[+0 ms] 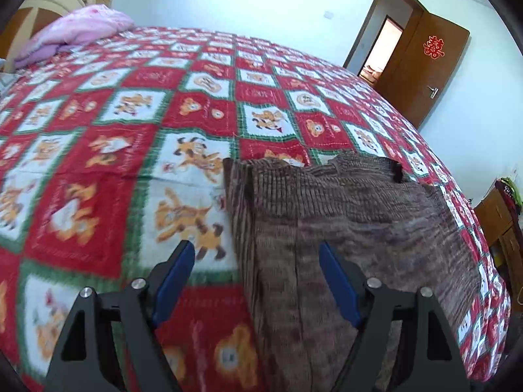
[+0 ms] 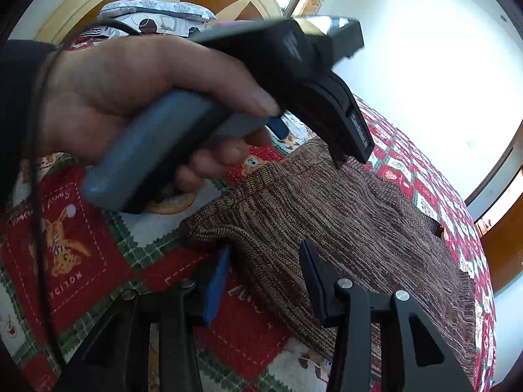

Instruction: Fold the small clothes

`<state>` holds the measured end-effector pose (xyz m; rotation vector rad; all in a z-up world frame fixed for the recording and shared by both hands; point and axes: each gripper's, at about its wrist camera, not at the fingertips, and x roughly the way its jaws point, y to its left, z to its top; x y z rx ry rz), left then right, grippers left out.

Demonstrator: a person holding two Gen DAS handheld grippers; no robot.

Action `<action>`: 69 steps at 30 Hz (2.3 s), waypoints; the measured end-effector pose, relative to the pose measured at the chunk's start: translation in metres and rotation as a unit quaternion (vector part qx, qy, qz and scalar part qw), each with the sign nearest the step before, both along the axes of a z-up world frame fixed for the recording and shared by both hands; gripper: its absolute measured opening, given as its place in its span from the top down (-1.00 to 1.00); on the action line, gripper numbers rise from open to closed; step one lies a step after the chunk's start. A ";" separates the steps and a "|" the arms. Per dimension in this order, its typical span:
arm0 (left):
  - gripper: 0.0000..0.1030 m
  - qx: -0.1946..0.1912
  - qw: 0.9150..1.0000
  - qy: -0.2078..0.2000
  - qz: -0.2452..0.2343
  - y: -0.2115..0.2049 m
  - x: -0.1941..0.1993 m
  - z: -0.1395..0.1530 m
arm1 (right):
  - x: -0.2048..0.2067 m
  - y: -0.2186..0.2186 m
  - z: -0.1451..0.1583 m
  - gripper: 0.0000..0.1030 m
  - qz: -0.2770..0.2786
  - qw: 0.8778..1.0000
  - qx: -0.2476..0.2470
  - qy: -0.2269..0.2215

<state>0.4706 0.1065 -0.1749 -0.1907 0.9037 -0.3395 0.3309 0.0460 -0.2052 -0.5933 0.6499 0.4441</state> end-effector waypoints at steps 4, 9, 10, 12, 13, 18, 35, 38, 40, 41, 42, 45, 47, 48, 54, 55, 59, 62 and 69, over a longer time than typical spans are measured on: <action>-0.48 -0.003 1.000 0.014 -0.007 -0.008 0.021 -0.008 | 0.001 0.004 -0.001 0.42 0.008 1.000 -0.003 0.002; 0.37 -0.023 0.999 0.027 -0.015 -0.006 0.035 -0.010 | -0.001 0.006 -0.002 0.85 0.017 1.000 -0.004 0.008; 0.74 -0.032 0.999 0.031 -0.016 -0.005 0.037 -0.010 | -0.001 0.004 0.000 0.86 0.017 1.000 0.000 0.011; 0.76 -0.048 0.998 0.043 -0.011 0.000 0.040 -0.010 | -0.003 -0.003 0.006 0.86 0.017 1.000 0.016 0.014; 0.77 -0.058 0.997 0.049 -0.007 0.002 0.040 -0.009 | -0.004 -0.007 0.010 0.86 0.017 1.000 0.022 0.013; 0.78 -0.085 0.995 0.054 0.008 0.010 0.036 -0.001 | -0.005 -0.034 0.028 0.89 0.011 0.996 0.080 0.040; 0.79 -0.163 0.986 0.033 -0.005 -0.052 0.024 0.074 | -0.013 -0.151 0.068 0.92 -0.071 0.959 0.258 0.090; 0.79 -0.161 0.986 0.028 -0.018 -0.080 0.023 0.086 | -0.013 -0.176 0.074 0.92 -0.090 0.953 0.275 0.088; 0.79 -0.160 0.987 0.025 -0.027 -0.098 0.024 0.093 | -0.014 -0.187 0.075 0.92 -0.100 0.950 0.283 0.090; 0.79 -0.159 0.987 0.024 -0.032 -0.104 0.024 0.096 | -0.013 -0.195 0.076 0.92 -0.106 0.948 0.287 0.090; 0.79 -0.158 0.987 0.023 -0.036 -0.111 0.025 0.098 | -0.014 -0.202 0.077 0.92 -0.112 0.946 0.291 0.090; 0.79 -0.156 0.986 0.025 -0.049 -0.134 0.029 0.101 | -0.013 -0.224 0.078 0.92 -0.129 0.937 0.309 0.100; 0.79 -0.152 0.987 0.027 -0.054 -0.148 0.033 0.100 | -0.013 -0.237 0.076 0.93 -0.140 0.931 0.320 0.107; 0.79 -0.151 0.986 0.029 -0.057 -0.153 0.034 0.099 | -0.014 -0.247 0.075 0.93 -0.146 0.929 0.323 0.111; 0.79 -0.143 0.985 0.045 -0.081 -0.194 0.036 0.091 | -0.015 -0.282 0.066 0.94 -0.173 0.916 0.338 0.131; 0.79 -0.142 0.985 0.046 -0.085 -0.200 0.036 0.091 | -0.016 -0.287 0.065 0.94 -0.176 0.914 0.340 0.134; 0.79 -0.139 0.984 0.052 -0.103 -0.228 0.036 0.090 | -0.021 -0.314 0.058 0.94 -0.196 0.899 0.362 0.151; 0.79 -0.132 0.982 0.056 -0.121 -0.248 0.034 0.087 | -0.023 -0.333 0.049 0.94 -0.214 0.884 0.379 0.169; 0.79 -0.105 0.982 0.073 -0.142 -0.296 0.033 0.065 | -0.027 -0.375 0.027 0.94 -0.261 0.853 0.409 0.192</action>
